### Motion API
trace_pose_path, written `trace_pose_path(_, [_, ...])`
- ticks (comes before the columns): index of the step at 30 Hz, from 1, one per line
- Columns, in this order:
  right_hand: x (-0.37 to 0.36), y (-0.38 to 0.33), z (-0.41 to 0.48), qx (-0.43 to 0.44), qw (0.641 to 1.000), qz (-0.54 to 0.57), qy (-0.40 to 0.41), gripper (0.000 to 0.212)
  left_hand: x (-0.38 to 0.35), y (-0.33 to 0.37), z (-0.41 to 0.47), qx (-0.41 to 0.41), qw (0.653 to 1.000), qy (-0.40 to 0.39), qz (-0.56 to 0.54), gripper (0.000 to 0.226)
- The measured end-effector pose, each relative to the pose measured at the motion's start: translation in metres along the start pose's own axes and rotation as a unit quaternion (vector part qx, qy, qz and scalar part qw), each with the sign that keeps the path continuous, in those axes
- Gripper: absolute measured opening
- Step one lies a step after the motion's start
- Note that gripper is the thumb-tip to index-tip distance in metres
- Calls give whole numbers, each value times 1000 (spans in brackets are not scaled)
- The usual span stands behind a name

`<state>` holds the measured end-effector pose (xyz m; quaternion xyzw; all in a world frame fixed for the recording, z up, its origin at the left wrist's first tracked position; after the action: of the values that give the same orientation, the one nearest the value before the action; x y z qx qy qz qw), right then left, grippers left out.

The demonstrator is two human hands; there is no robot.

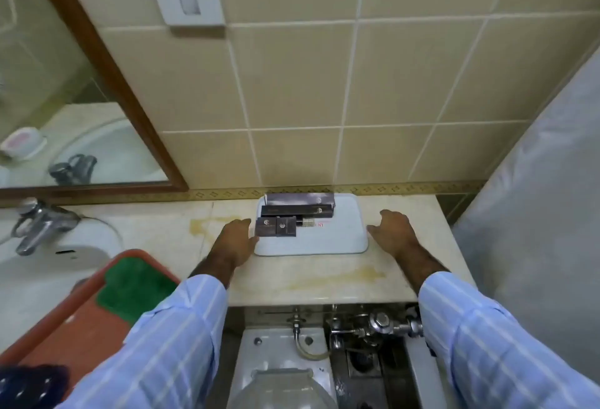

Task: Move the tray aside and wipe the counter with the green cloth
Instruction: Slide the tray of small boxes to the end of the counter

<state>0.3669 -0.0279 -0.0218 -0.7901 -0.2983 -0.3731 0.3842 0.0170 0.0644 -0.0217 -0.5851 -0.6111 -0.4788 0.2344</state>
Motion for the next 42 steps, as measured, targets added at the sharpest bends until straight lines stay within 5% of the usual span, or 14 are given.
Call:
trace_pose_path(8, [-29,17,35,-35,994,105,13,17,-29,-12,34,69,995,68,-36,24])
trace_pose_path(13, [-25,14,46,-39,993,107,26,16,-26,-15,35,100,983,119,-97,17])
trace_pose_path(24, [24,123,-52,-140,965,222,24,22,-32,109,39,-54,987,131,-75,24])
trace_pose_path(29, [-1,187,-116,-207,917,330,89,11,-58,202,61,-138,986,86,-30,28])
trace_pose_path(34, [-41,231,-141,-234,851,453,126,27,-94,274,86,-200,979,41,-3,32])
trace_pose_path(42, [-82,253,-127,-256,792,536,138,18,-105,318,122,-219,973,75,-18,27])
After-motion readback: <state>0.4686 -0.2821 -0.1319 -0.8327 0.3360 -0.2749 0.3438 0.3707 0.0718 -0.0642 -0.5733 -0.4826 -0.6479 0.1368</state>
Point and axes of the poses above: each hand's wrist, its own z-axis towards the middle knuckle, its own x-axis out of the back of the hand, y = z × x, the point moved 7 cm from there along z, towards the middle knuckle, and after that the axes turned 8 degrees about -y, right-handed, at the moved point
